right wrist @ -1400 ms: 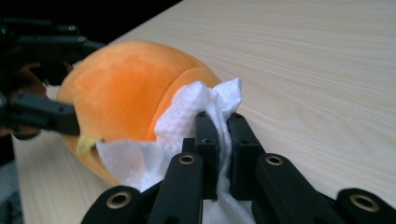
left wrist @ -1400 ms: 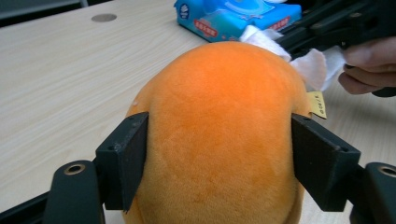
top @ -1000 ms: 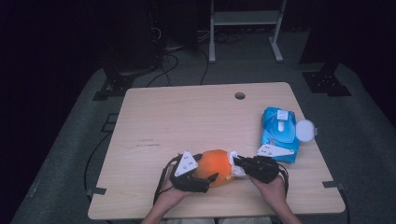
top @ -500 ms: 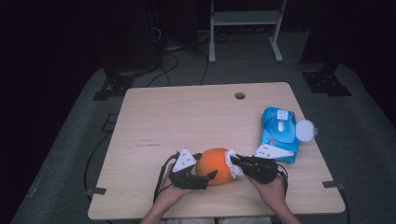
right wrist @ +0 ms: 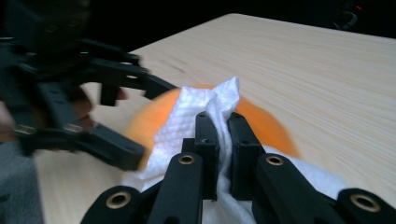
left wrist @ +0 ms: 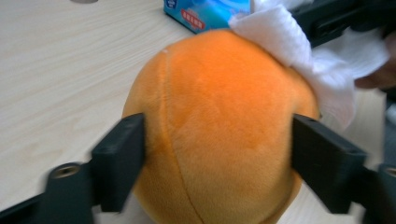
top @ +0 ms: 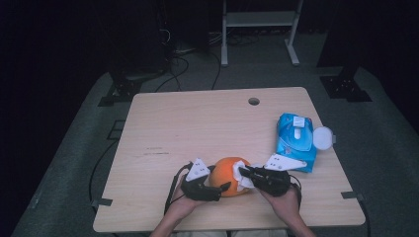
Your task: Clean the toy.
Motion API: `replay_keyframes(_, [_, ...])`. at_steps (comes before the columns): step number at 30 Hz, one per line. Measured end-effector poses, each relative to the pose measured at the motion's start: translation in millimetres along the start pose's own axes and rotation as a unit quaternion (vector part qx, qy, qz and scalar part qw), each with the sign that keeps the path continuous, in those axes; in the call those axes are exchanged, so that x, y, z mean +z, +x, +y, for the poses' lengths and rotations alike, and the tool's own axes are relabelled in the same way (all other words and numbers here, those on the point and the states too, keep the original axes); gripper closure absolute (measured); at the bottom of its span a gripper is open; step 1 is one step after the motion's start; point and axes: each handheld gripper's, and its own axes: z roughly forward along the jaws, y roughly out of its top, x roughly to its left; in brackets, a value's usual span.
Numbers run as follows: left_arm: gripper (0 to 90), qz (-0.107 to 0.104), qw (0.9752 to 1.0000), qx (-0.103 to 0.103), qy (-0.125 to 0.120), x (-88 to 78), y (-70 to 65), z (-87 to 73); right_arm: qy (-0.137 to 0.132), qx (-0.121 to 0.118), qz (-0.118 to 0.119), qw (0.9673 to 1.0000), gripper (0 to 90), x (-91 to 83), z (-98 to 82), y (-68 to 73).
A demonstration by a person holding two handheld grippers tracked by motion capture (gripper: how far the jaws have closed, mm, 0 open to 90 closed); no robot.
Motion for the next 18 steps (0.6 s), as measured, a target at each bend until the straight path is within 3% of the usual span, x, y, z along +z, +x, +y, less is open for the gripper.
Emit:
replay_keyframes(2, [30.3, 0.004, 0.9998, 0.018, -0.008, -3.2, -4.1, 2.5, 0.001, -0.023, -0.003, 0.9997, 83.4, 0.8, 3.9, 6.8])
replay_keyframes(4, [28.3, -0.001, 0.9998, 0.012, -0.018, -4.6, -2.5, 2.9, 0.000, -0.019, -0.012, 0.9998, 83.4, -1.4, 6.1, 1.4])
replay_keyframes(6, [20.3, -0.002, 0.9997, -0.013, -0.022, -4.0, 2.1, 2.6, 0.000, -0.001, -0.017, 0.9999, 83.4, -2.9, 2.5, -6.9])
replay_keyframes(8, [10.8, -0.004, 0.9991, -0.043, -0.003, 0.3, 6.1, 0.3, 0.002, 0.013, -0.019, 0.9997, 83.5, -3.1, -3.5, -14.6])
replay_keyframes(11, [7.3, -0.025, 0.9950, -0.094, 0.021, 7.9, 11.5, -7.2, 0.005, 0.011, -0.025, 0.9996, 83.5, -3.7, -4.3, -16.0])
replay_keyframes(13, [16.3, -0.029, 0.9962, -0.080, 0.019, 7.0, 10.1, -6.6, 0.006, 0.003, -0.029, 0.9996, 83.5, -2.8, -3.1, -12.4])
replay_keyframes(15, [24.9, -0.009, 0.9989, -0.043, 0.013, 3.9, 5.4, -2.4, 0.005, -0.009, -0.026, 0.9996, 83.5, -2.8, -0.8, -4.8])
replay_keyframes(18, [31.2, 0.013, 0.9999, 0.009, 0.002, -0.5, -3.0, 3.8, -0.010, -0.019, 0.008, 0.9997, 83.4, -4.0, 4.7, 6.8])
